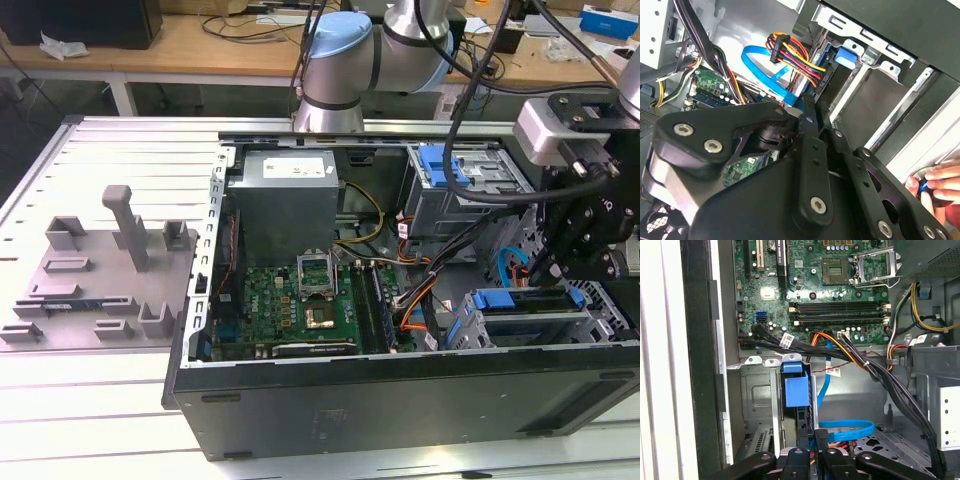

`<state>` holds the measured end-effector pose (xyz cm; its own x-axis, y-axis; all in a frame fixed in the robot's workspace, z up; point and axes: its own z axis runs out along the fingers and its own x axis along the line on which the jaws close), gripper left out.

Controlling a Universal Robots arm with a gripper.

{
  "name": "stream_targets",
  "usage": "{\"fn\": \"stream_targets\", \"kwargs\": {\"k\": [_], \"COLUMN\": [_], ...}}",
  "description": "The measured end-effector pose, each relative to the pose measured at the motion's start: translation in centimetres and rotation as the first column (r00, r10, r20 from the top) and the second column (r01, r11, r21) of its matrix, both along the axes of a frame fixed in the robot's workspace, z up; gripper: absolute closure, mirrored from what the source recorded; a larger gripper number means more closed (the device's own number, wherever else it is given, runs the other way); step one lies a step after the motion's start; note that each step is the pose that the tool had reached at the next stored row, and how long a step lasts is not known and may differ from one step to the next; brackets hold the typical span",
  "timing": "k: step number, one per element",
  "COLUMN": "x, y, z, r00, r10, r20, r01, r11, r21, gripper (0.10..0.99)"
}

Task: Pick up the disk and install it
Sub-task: 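Insert the second disk wire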

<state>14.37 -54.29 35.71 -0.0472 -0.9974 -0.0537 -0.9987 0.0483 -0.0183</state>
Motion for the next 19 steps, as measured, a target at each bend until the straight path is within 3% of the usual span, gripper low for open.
{"fn": "stream_targets", "kwargs": {"k": [8,11,19], "x": [0.0,0.0,0.0], "y": [-0.01,-0.09,-0.14], "z": [0.0,-0.04,-0.08], "r00": [1.0,1.0,1.0], "r10": [0.001,0.001,0.001], "r20": [-0.0001,-0.0001,-0.0001], "r01": [-0.001,-0.001,-0.001], "r11": [1.0,0.9999,0.9999], "r21": [0.001,0.01,0.01], "gripper": [0.925,0.925,0.925]}}
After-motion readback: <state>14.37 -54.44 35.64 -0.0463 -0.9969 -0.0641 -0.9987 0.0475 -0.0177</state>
